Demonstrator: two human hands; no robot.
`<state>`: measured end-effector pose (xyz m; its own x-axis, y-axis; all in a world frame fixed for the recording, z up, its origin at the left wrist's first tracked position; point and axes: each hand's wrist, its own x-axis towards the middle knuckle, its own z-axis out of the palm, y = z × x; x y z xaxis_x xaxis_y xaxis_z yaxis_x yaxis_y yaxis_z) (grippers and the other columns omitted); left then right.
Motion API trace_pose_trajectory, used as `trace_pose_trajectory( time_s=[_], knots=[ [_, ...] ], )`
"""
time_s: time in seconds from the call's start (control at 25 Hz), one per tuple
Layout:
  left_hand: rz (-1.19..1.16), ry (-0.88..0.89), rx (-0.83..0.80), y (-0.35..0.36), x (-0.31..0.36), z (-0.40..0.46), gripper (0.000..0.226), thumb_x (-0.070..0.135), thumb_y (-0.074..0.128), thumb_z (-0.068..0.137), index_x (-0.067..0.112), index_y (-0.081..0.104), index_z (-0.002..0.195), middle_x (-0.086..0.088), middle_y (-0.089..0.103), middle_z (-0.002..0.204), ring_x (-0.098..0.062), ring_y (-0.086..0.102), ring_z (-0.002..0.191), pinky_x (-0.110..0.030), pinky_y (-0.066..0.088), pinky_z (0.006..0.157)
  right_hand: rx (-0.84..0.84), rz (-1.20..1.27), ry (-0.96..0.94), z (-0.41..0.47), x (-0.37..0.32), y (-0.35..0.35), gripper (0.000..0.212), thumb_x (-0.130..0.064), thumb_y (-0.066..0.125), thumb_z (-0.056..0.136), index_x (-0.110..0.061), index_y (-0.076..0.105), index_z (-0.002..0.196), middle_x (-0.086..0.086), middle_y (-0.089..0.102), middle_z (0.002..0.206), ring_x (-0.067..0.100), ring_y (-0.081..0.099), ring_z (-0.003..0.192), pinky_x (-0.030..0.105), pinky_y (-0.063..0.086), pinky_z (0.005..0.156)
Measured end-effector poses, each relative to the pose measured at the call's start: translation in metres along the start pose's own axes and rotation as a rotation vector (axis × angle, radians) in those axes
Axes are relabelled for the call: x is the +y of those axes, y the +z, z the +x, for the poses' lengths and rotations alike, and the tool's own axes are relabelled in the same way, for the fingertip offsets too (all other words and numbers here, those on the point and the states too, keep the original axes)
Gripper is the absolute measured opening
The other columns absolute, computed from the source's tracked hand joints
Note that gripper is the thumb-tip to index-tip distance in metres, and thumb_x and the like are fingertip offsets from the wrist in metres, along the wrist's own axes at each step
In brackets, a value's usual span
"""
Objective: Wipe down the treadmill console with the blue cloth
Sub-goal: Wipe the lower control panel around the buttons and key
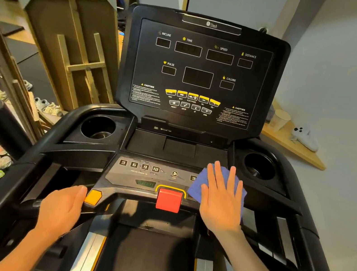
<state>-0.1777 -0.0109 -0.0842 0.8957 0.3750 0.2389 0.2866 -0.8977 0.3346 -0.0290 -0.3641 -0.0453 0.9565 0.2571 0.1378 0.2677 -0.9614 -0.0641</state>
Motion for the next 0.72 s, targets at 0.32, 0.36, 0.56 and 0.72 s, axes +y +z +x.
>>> trace_pose_trajectory(
  time_s=[0.32, 0.36, 0.56, 0.72],
  knots=[
    [0.044, -0.037, 0.016, 0.010, -0.003, 0.001, 0.034, 0.010, 0.053, 0.091, 0.019, 0.053, 0.058, 0.001, 0.055, 0.049, -0.010, 0.048, 0.044, -0.026, 0.037, 0.048, -0.027, 0.032, -0.218, 0.006, -0.055, 0.007, 0.070, -0.055, -0.004, 0.099, -0.025, 0.011, 0.160, -0.003, 0.008, 0.168, 0.035, -0.005, 0.153, 0.056, 0.003, 0.122],
    [0.039, -0.045, 0.013, 0.011, -0.004, 0.002, 0.033, 0.010, 0.054, 0.091, 0.018, 0.055, 0.058, 0.001, 0.056, 0.050, -0.010, 0.048, 0.044, -0.026, 0.037, 0.048, -0.022, 0.022, -0.248, 0.004, -0.057, 0.008, 0.069, -0.055, -0.004, 0.099, -0.026, 0.009, 0.160, -0.004, 0.006, 0.168, 0.034, -0.006, 0.153, 0.056, 0.002, 0.122],
    [0.026, -0.042, 0.010, 0.014, -0.005, 0.001, 0.031, 0.011, 0.055, 0.090, 0.017, 0.058, 0.060, 0.002, 0.056, 0.049, -0.007, 0.047, 0.043, -0.023, 0.038, 0.046, -0.008, -0.021, -0.423, -0.011, -0.043, 0.013, 0.059, -0.048, 0.013, 0.105, -0.027, 0.014, 0.160, -0.007, 0.007, 0.168, 0.029, 0.002, 0.155, 0.053, 0.006, 0.121],
    [-0.027, -0.074, 0.017, 0.017, -0.007, 0.002, 0.036, 0.016, 0.050, 0.095, 0.021, 0.056, 0.060, 0.007, 0.054, 0.051, -0.005, 0.045, 0.044, -0.019, 0.034, 0.049, 0.048, -0.038, -0.440, -0.021, -0.022, 0.014, 0.056, -0.043, 0.018, 0.105, -0.029, 0.019, 0.159, -0.009, 0.013, 0.167, 0.023, 0.009, 0.154, 0.049, 0.011, 0.120]
  ],
)
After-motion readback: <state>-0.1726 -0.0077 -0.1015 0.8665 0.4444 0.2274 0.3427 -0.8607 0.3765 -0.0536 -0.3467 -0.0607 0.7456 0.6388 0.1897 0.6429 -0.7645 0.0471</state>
